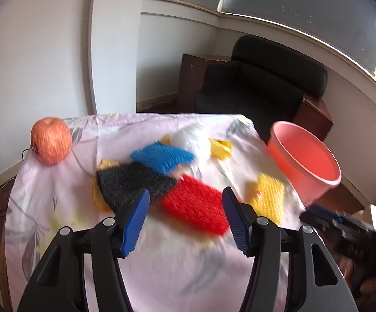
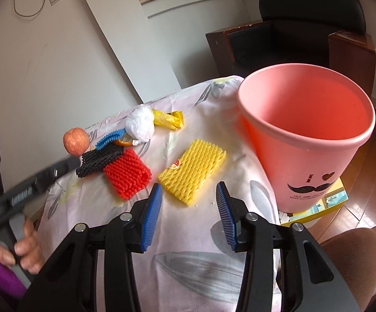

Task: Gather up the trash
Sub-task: 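Move both open tools back over the foam nets, then grasp the blue foam net with the left tool while the right tool grasps the yellow net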

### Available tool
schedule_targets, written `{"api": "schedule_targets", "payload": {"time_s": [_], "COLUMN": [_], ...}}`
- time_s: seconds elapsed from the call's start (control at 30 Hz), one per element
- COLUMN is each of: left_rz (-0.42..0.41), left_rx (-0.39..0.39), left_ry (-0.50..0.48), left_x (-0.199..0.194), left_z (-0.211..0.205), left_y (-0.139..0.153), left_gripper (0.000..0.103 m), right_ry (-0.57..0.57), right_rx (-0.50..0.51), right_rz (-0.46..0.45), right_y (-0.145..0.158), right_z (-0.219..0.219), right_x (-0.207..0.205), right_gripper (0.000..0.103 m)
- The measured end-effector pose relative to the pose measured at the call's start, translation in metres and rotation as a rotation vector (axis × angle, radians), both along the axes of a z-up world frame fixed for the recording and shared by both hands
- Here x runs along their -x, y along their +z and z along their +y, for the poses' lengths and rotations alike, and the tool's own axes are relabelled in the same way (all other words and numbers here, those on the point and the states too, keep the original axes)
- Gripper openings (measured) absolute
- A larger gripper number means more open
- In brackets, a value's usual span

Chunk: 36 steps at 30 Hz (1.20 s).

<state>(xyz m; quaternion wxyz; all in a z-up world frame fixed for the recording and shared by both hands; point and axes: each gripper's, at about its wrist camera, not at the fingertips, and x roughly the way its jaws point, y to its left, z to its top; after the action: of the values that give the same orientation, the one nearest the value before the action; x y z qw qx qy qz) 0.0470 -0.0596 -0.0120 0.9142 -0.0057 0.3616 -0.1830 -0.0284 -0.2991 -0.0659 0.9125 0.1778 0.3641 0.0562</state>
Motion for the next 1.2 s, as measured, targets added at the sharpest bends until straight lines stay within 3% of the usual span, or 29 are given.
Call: {"api": "schedule_targets", "payload": {"time_s": [0.17,0.33,0.43,0.63,0.77,1.2], "left_rz": [0.031,0.110,0.130,0.187,0.180,0.061], "left_rx": [-0.009,0.068,0.065,0.042,0.065,0.094], "left_ry": [0.026,0.094,0.124,0.123,0.114,0.060], "left_x": [-0.037,-0.067,-0.080,-0.092,-0.085,-0.041], "left_z": [-0.008,-0.005,-0.004,0.000,0.008,0.027], "left_y": [-0.008,-0.019,-0.026,-0.041,-0.040,-0.010], "left_gripper": [0.057,0.057,0.057,0.021,0.014,0.013], "right_ry": [-0.011,-0.028,-0.029,-0.006,0.008,-0.014], "right_rx": [0.004,0.007,0.008,0.018,0.024,0.043], "right_rz": [0.016,0.028,0.032,0.042,0.055,0.135], "right_y": [-0.003,-0.004,-0.003,-0.002,-0.003,-0.019], "right_z": [-0.002,-0.005,-0.005,0.002,0.007,0.009], "right_x": [-0.003,-0.008,-0.012,-0.024,-0.030,-0.047], "right_gripper": [0.044,0.044,0.044,0.044,0.044,0.044]}}
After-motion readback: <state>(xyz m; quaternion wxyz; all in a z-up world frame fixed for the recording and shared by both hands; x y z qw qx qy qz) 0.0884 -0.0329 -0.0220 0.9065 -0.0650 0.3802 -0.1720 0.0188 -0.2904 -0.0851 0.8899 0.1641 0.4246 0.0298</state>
